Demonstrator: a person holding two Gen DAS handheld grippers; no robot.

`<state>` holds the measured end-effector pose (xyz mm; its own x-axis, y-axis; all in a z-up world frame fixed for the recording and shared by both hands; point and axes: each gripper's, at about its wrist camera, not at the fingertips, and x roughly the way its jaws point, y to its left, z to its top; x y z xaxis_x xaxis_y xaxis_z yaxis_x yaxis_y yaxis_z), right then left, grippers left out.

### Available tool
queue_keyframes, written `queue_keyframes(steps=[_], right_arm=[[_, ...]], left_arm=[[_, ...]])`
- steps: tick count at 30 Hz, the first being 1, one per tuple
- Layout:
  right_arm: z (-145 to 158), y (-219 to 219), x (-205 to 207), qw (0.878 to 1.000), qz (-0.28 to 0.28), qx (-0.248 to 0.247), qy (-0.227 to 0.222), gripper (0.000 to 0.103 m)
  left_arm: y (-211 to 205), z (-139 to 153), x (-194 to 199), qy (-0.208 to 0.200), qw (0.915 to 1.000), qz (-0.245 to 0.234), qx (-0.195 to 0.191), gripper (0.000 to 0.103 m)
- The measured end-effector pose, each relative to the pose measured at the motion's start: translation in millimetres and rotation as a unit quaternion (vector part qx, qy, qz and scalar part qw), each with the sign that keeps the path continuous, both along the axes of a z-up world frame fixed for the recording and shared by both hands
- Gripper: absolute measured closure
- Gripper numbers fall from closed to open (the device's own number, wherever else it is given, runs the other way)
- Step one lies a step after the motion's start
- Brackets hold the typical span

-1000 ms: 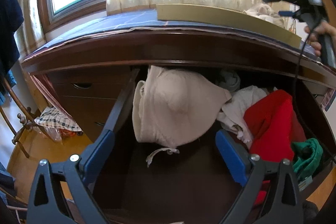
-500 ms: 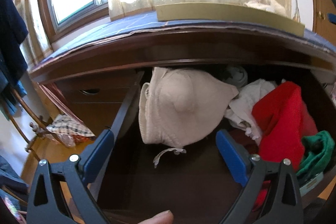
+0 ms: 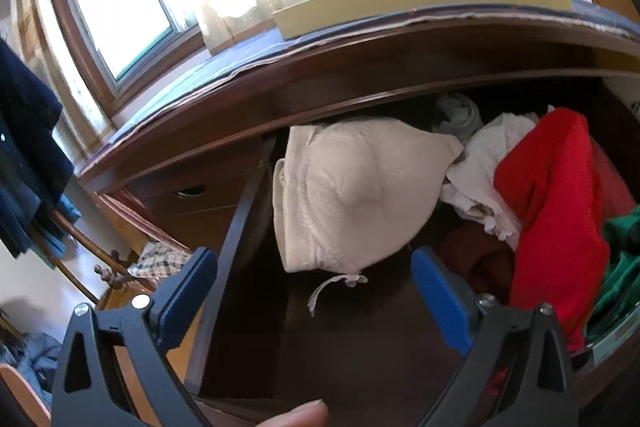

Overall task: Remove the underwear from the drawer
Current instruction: 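Reach the right gripper into the drawer and grasp the red cloth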

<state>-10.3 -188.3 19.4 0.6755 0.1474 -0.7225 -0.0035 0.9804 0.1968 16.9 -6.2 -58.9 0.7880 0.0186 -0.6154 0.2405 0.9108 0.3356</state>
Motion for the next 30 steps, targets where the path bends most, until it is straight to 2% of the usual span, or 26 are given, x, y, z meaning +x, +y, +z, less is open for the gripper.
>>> queue_keyframes(steps=[4, 7, 10, 12, 14, 16, 20, 22, 26, 30], right_arm=[[-19.4, 9.1, 29.3, 0.999, -0.001, -0.005, 0.051, 0.018], [-31.3, 4.8, 51.8, 0.996, -0.022, 0.019, 0.083, 0.018], [-37.0, 2.7, 74.0, 0.993, -0.047, -0.002, 0.111, 0.018], [-43.8, 0.9, 86.0, 0.989, -0.058, 0.008, 0.139, 0.018], [-49.5, 1.7, 93.5, 0.986, -0.061, 0.011, 0.154, 0.018], [-55.5, 10.1, 101.3, 0.985, -0.058, -0.013, 0.164, 0.018], [-62.3, 19.5, 103.1, 0.984, -0.043, -0.021, 0.169, 0.018], [-63.2, 20.4, 100.7, 0.985, -0.037, -0.023, 0.165, 0.022], [-66.2, 19.2, 93.3, 0.988, -0.030, -0.014, 0.151, 0.042], [-64.7, 17.3, 82.5, 0.991, -0.025, -0.002, 0.129, 0.055]], left_arm=[[1.5, 1.0, 1.0, -0.002, 1.0000, 0.000, -0.004, 0.004], [0.3, 0.9, -0.9, -0.005, 1.0000, -0.002, -0.002, 0.004], [-0.1, 0.8, -1.5, -0.007, 1.0000, -0.004, -0.002, 0.004], [0.1, 1.0, -1.9, -0.008, 1.0000, -0.004, -0.002, 0.004], [-0.3, 0.9, -1.8, -0.009, 1.0000, -0.002, -0.001, 0.004], [-0.8, 0.9, -2.0, -0.010, 1.0000, -0.002, 0.000, 0.004], [-0.7, 0.7, -2.4, -0.008, 1.0000, -0.002, 0.000, 0.004], [-1.0, 1.0, -2.5, -0.009, 1.0000, -0.002, 0.000, 0.004], [-0.7, 0.2, -1.5, -0.009, 1.0000, -0.002, 0.000, 0.004], [-0.5, -0.2, -0.8, -0.009, 1.0000, -0.002, 0.000, 0.004]])
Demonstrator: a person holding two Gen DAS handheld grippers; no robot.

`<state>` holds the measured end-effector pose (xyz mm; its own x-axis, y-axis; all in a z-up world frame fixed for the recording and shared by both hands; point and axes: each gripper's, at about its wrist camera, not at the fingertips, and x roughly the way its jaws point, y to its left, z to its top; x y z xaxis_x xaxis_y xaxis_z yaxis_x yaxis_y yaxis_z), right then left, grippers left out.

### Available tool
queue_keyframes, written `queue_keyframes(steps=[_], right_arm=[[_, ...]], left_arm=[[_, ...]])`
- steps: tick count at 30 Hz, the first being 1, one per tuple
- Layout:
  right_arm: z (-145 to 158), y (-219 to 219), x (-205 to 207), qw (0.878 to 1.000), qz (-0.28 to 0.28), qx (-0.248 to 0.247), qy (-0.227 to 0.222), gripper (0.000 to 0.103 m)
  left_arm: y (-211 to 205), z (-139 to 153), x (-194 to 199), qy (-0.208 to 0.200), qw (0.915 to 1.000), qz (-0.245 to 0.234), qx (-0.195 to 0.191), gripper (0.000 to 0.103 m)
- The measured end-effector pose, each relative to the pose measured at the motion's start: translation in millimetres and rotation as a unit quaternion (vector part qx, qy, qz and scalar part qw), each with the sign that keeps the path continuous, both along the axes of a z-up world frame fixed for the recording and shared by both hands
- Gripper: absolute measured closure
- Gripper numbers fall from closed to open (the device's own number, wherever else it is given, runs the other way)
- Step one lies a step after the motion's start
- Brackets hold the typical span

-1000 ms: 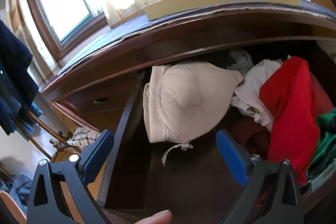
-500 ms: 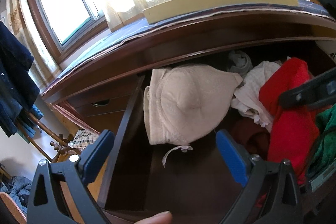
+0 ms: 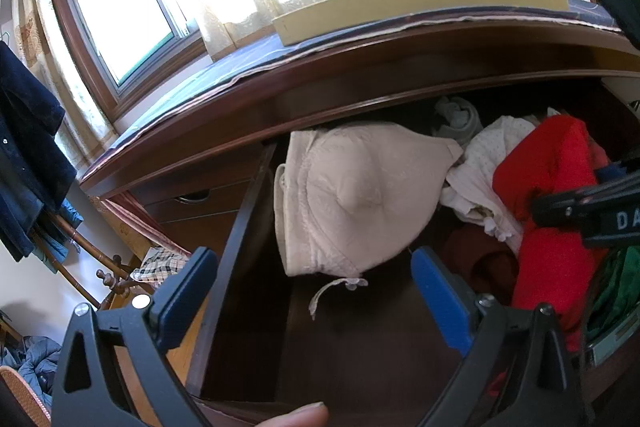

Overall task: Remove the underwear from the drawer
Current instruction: 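Reach the right gripper into the drawer and grasp the red cloth, then carry the red cloth to the tan tray and release it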

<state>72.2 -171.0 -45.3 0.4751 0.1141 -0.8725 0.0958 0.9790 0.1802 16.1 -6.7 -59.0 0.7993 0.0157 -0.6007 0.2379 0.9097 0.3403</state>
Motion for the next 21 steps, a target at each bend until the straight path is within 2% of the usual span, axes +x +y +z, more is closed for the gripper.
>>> queue_keyframes(steps=[5, 14, 21], right_arm=[[20.1, -18.2, -27.0, 0.997, -0.016, 0.049, -0.057, 0.069], [84.2, -59.0, -87.6, 0.980, -0.052, 0.083, -0.172, 0.070], [150.9, -64.7, -100.8, 0.964, -0.037, 0.076, -0.253, 0.070]], left_arm=[[0.0, 0.4, -0.3, 0.000, 1.0000, 0.000, 0.000, 0.004], [0.5, 0.7, -0.6, 0.000, 1.0000, -0.001, -0.001, 0.004], [0.4, 0.4, -1.1, -0.002, 1.0000, 0.001, 0.000, 0.004]])
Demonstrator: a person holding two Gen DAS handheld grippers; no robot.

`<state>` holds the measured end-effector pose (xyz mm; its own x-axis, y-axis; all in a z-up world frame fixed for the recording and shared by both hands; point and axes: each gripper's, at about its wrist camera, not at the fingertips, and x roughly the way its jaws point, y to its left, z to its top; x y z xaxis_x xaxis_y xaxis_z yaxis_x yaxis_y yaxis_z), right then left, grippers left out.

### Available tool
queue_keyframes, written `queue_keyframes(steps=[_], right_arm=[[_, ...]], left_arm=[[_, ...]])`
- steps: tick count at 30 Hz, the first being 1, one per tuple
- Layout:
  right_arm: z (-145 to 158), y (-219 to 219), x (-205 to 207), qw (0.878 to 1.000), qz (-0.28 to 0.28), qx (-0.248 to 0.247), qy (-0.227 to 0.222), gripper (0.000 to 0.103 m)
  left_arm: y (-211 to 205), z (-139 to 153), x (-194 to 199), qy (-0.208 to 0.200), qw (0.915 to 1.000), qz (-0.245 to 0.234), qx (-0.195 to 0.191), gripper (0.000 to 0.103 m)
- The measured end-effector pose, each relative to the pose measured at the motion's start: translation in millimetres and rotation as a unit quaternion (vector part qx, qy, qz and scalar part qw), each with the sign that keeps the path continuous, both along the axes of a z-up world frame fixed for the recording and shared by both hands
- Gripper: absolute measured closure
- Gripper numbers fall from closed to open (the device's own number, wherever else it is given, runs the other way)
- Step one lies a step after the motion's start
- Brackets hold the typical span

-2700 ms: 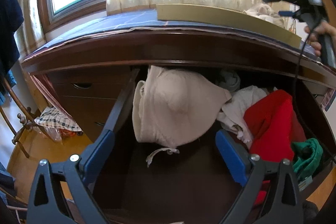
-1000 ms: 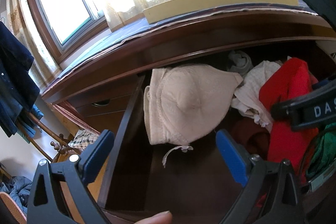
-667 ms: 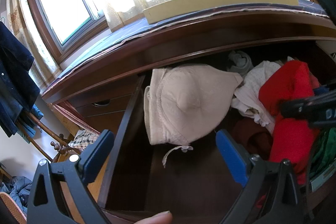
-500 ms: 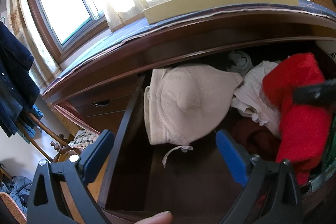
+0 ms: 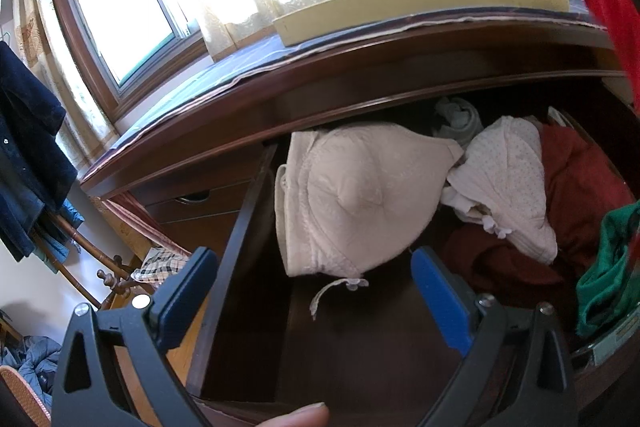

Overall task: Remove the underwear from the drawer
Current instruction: 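Carry the red cloth to the tan tray and release it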

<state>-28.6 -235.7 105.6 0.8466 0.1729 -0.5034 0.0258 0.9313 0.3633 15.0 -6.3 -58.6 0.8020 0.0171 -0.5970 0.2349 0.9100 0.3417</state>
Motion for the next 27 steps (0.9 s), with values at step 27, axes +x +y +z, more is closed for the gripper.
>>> queue_keyframes(steps=[27], right_arm=[[37.6, -6.5, 232.0, 0.989, -0.043, -0.144, -0.011, 0.070]], left_arm=[[-0.7, 1.4, 0.5, 0.007, 1.0000, -0.003, 0.000, 0.004]])
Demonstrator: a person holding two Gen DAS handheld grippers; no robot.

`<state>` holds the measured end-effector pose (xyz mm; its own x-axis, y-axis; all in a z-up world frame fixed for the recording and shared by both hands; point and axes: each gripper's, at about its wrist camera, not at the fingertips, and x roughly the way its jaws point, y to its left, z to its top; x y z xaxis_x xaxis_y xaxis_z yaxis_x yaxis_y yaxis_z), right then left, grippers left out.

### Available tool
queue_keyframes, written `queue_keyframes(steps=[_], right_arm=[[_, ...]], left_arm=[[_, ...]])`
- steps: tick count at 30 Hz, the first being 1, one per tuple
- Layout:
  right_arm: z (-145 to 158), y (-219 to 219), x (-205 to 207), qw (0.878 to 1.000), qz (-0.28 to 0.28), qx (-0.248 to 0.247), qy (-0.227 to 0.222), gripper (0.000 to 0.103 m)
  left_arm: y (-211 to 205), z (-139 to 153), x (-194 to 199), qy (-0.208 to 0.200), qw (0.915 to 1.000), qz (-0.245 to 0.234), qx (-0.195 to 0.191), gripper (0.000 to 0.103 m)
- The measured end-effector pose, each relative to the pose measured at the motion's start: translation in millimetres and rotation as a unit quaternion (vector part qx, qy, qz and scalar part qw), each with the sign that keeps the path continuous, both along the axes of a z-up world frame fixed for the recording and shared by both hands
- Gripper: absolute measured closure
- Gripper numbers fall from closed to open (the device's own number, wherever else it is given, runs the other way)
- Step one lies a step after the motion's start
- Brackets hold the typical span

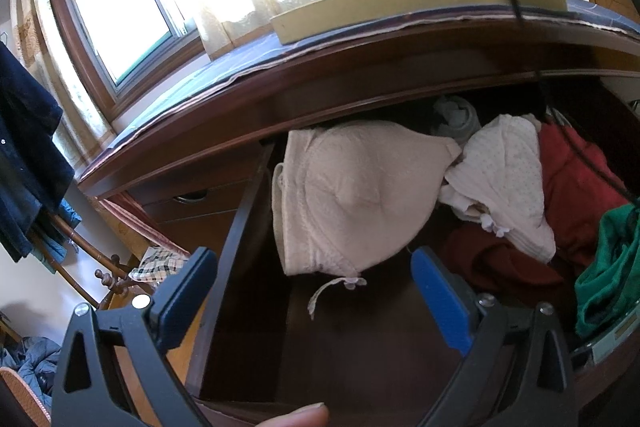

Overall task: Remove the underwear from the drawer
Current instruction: 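Carry the red cloth to the tan tray and release it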

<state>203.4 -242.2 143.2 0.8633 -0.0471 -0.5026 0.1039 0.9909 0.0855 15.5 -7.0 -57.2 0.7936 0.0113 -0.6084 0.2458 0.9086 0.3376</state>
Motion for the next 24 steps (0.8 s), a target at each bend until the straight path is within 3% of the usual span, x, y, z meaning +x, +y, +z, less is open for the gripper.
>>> queue_keyframes(steps=[4, 13, 18, 21, 24], right_arm=[[-24.3, 3.6, 27.3, 0.998, 0.015, -0.004, 0.055, 0.070], [-51.8, 5.3, 60.2, 0.991, -0.009, -0.032, 0.126, 0.070], [-55.3, 7.1, 67.6, 0.988, -0.019, -0.044, 0.143, 0.067], [-56.5, 15.2, 72.0, 0.984, -0.022, -0.077, 0.156, 0.061], [-54.7, 13.5, 70.6, 0.985, -0.025, -0.068, 0.154, 0.050]], left_arm=[[-0.4, -0.4, 0.2, 0.002, 1.0000, 0.000, 0.000, 0.004], [-1.0, -1.3, 2.1, 0.008, 1.0000, 0.002, 0.002, 0.004], [-1.6, -1.7, 2.5, 0.008, 1.0000, 0.004, 0.004, 0.004], [-1.9, -1.8, 2.4, 0.008, 1.0000, 0.004, 0.004, 0.004], [-1.7, -1.7, 2.1, 0.006, 1.0000, 0.003, 0.003, 0.004]])
